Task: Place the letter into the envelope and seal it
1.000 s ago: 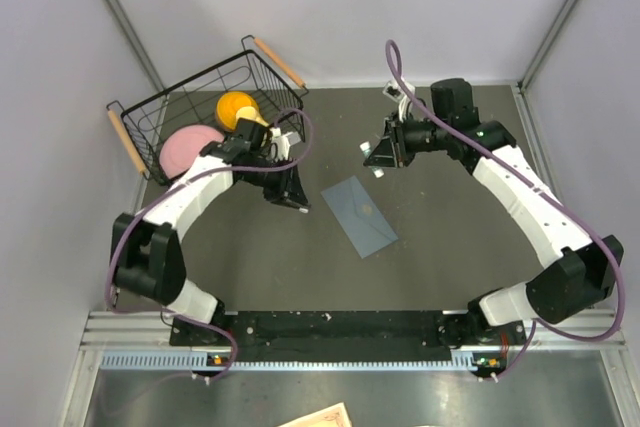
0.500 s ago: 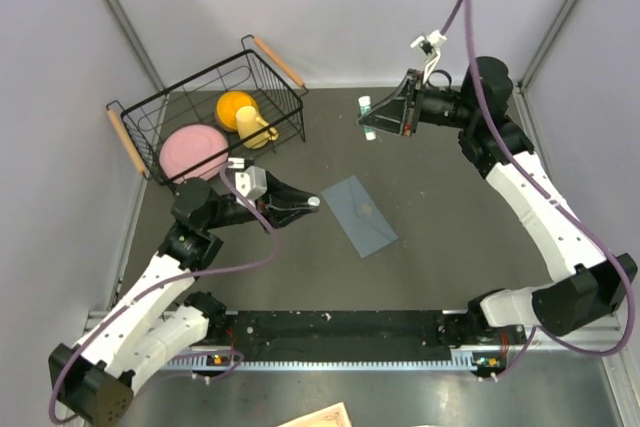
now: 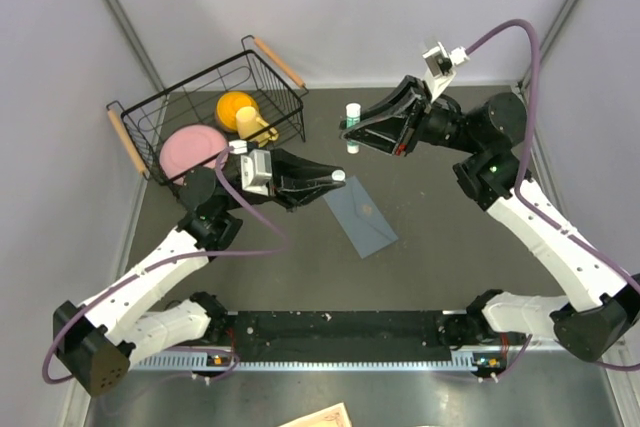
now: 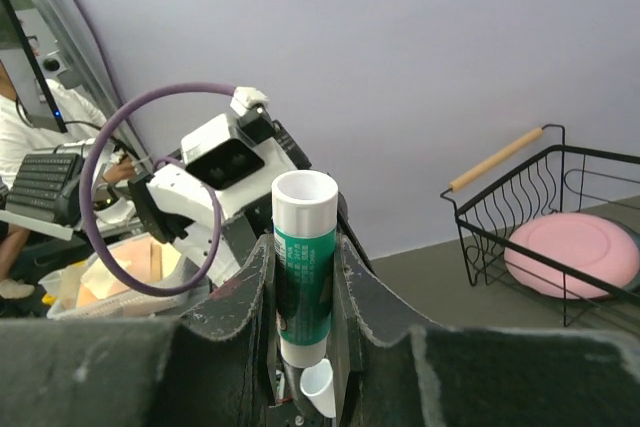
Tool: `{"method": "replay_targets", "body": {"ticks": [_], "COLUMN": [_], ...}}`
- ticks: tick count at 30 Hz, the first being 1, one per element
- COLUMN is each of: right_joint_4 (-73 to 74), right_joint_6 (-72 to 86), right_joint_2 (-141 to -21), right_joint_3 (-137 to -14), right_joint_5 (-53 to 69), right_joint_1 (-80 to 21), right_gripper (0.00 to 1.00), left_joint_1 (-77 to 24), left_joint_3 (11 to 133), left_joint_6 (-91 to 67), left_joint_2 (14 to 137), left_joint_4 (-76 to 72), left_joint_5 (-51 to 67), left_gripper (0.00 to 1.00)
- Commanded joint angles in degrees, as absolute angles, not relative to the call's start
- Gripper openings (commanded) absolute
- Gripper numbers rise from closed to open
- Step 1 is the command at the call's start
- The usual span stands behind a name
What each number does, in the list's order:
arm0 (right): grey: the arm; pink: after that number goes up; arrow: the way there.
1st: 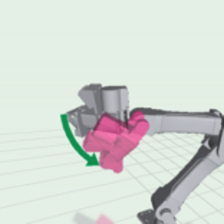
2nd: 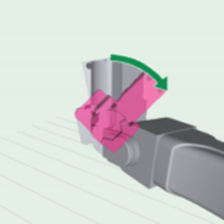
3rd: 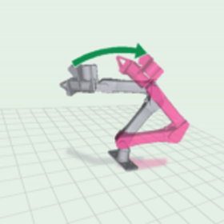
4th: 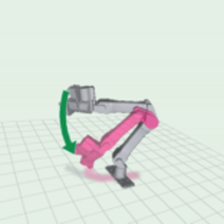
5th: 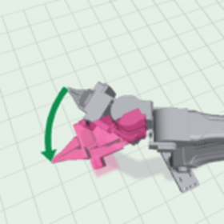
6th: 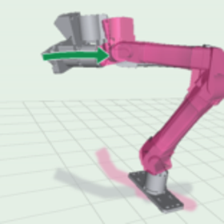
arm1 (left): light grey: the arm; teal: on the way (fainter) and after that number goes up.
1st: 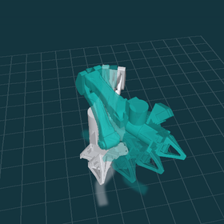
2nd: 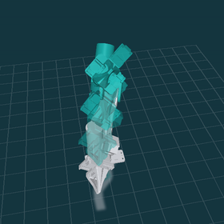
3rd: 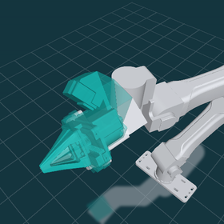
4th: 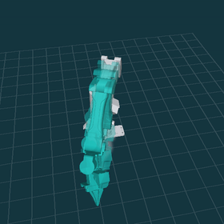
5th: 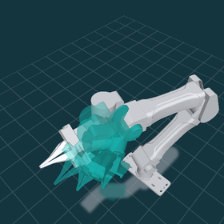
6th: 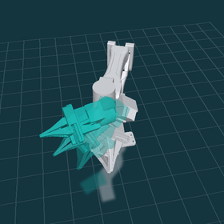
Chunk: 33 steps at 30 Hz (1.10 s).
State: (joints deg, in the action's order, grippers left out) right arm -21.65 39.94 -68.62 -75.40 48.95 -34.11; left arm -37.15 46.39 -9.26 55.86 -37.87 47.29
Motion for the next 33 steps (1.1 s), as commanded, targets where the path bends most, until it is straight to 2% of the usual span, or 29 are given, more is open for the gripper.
{"method": "replay_targets", "body": {"ticks": [1, 33], "right_joint_4": [-28.1, -28.7], "right_joint_6": [41.6, 41.0], "right_joint_2": [-67.4, -65.5], "right_joint_3": [-73.6, -67.0], "right_joint_5": [46.8, 48.6], "right_joint_1": [-35.0, -37.6], "right_gripper": [0.00, 0.00], "left_joint_1": [-39.0, -40.9], "left_joint_3": [50.5, 51.9], "left_joint_6": [-12.5, -20.5], "left_joint_2": [57.3, 58.2], "left_joint_4": [-44.5, -43.1], "left_joint_5": [44.2, 40.1], "left_gripper": [0.01, 0.00]}}
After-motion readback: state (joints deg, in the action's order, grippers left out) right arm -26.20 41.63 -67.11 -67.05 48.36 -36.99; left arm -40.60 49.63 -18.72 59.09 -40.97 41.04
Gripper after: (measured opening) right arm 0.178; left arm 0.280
